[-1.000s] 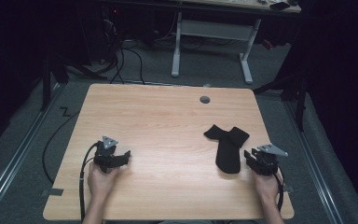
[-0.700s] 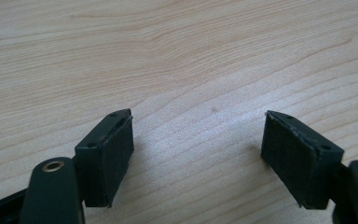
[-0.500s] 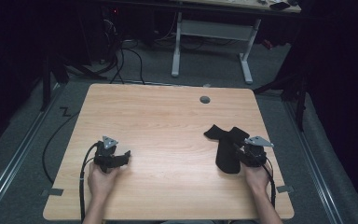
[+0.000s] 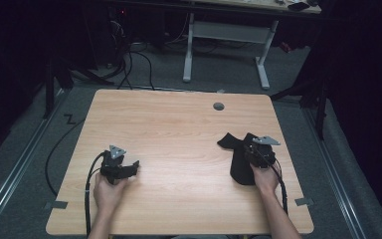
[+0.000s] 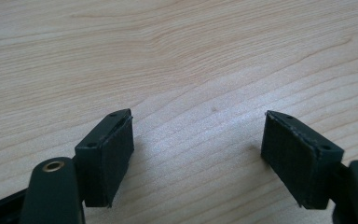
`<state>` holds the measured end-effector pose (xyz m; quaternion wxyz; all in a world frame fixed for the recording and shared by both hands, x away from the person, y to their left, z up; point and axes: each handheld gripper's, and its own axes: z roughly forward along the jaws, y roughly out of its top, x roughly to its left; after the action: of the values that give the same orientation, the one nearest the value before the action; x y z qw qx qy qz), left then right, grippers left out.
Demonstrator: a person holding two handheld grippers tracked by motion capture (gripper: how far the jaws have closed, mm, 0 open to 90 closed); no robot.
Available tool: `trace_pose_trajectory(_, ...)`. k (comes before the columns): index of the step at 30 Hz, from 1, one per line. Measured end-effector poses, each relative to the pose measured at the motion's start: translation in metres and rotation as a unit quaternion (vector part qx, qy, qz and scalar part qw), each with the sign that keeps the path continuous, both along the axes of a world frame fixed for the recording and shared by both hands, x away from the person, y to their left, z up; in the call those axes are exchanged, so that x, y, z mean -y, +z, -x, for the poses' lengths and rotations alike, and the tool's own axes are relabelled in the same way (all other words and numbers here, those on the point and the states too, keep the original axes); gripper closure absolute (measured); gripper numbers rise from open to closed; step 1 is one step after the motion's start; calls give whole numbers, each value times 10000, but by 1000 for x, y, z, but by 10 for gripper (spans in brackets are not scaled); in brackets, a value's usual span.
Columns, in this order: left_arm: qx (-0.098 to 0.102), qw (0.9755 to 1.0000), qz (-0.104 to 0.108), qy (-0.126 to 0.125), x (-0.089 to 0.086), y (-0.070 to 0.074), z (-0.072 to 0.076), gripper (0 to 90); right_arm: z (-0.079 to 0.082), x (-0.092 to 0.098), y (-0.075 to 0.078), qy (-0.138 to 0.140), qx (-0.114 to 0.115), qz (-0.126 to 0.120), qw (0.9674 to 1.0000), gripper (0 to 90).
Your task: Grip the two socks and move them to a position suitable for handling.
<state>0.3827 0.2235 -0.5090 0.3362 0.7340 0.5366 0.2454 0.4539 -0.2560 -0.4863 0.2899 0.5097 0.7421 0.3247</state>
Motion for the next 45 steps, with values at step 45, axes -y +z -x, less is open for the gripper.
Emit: trace_pose_trajectory(45, 3, 10000, -5, 1, 0, 0, 0, 255, 43, 23, 82, 571, 986, -280, 9931, 886)
